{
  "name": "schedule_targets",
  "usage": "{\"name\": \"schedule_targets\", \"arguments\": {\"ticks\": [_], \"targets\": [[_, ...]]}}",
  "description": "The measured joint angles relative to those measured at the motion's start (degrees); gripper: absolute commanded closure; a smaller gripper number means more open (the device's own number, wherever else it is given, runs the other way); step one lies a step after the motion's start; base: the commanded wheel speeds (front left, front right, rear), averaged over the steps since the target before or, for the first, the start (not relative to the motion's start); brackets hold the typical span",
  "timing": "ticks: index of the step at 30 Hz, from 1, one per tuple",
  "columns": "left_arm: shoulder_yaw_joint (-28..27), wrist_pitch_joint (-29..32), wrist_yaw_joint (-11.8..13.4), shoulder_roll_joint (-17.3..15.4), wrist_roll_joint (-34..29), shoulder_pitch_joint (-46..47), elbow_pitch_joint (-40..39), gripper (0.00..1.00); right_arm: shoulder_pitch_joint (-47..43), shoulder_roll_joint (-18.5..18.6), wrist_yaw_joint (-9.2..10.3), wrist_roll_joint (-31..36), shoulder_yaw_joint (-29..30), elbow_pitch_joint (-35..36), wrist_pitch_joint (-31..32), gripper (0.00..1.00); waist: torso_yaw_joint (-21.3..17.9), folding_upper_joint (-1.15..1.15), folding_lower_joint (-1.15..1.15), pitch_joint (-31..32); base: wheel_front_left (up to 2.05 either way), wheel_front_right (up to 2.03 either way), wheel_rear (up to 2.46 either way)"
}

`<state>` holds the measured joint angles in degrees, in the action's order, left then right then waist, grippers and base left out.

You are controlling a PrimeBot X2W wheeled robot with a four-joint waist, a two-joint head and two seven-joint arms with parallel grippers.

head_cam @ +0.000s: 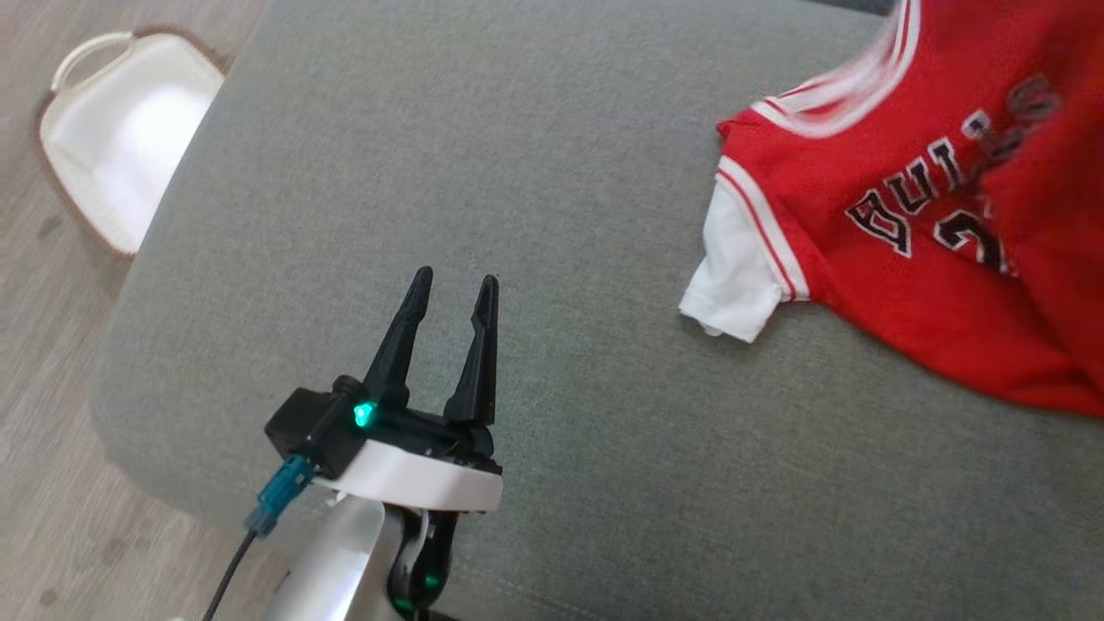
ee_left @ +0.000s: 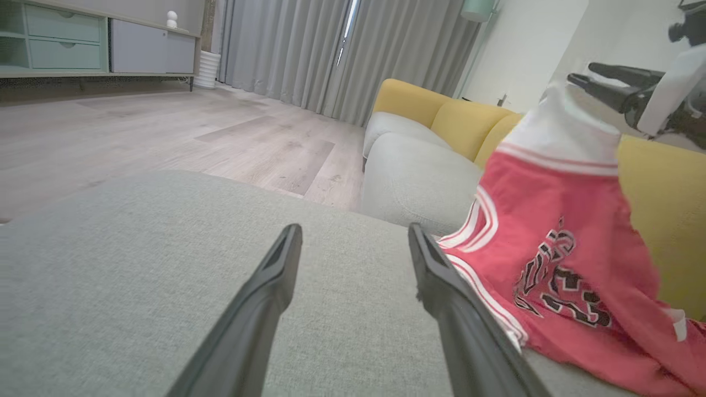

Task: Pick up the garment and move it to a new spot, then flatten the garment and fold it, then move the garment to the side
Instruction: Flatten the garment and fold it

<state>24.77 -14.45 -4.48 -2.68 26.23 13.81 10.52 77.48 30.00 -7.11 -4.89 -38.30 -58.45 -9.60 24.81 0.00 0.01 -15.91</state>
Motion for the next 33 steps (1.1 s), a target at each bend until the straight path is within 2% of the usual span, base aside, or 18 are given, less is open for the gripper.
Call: {"name": "schedule_targets", "arguments": {"ticks": [6, 11, 15, 20, 21, 27, 33], "targets": [[-1.1, 0.0, 0.4, 0.0, -0.5, 0.0, 0.2, 0.00, -1.8, -4.9, 0.00, 1.7, 1.5, -4.4, -3.0, 0.00, -1.3, 0.00, -0.01, -0.4, 0.00, 0.00, 0.00], [-3.4, 0.0, 0.4, 0.0, -2.3, 0.0, 0.2, 0.00, -5.8, -7.8, 0.00, -0.3, 6.2, -2.0, -4.7, 0.00, -4.9, 0.00, -0.02, 1.3, 0.00, 0.00, 0.00], [-5.0, 0.0, 0.3, 0.0, -3.4, -0.1, 0.4, 0.00, -13.7, -10.5, 0.00, -2.8, 11.7, 6.9, -4.9, 0.00, -8.3, 0.00, -0.02, 3.0, 0.00, 0.00, 0.00], [-6.6, 0.0, -0.2, 0.0, -4.4, -1.4, 0.6, 0.00, -28.5, -14.1, 0.00, -4.1, 18.7, 18.9, -5.0, 0.00, -12.5, 0.00, -0.02, 5.9, 0.00, 0.00, 0.00], [-6.6, 0.0, -0.2, 0.0, -4.4, -1.4, 0.6, 0.00, -28.5, -14.1, 0.00, -4.1, 18.7, 18.9, -5.0, 0.00, -12.5, 0.00, -0.02, 5.9, 0.00, 0.00, 0.00], [-8.0, 0.0, -0.6, 0.0, -5.2, -5.3, 2.1, 0.00, -48.0, -20.4, 0.00, -3.8, 25.5, 29.7, -5.0, 0.00, -17.6, 0.00, -0.03, 9.6, 0.00, 0.00, 0.00], [-8.6, 0.0, -0.6, 0.0, -5.8, -5.9, 3.4, 0.00, -62.4, -25.1, 0.00, -1.6, 29.5, 37.6, -5.0, 0.00, -22.3, 0.00, -0.03, 12.0, 0.00, 0.00, 0.00]]}}
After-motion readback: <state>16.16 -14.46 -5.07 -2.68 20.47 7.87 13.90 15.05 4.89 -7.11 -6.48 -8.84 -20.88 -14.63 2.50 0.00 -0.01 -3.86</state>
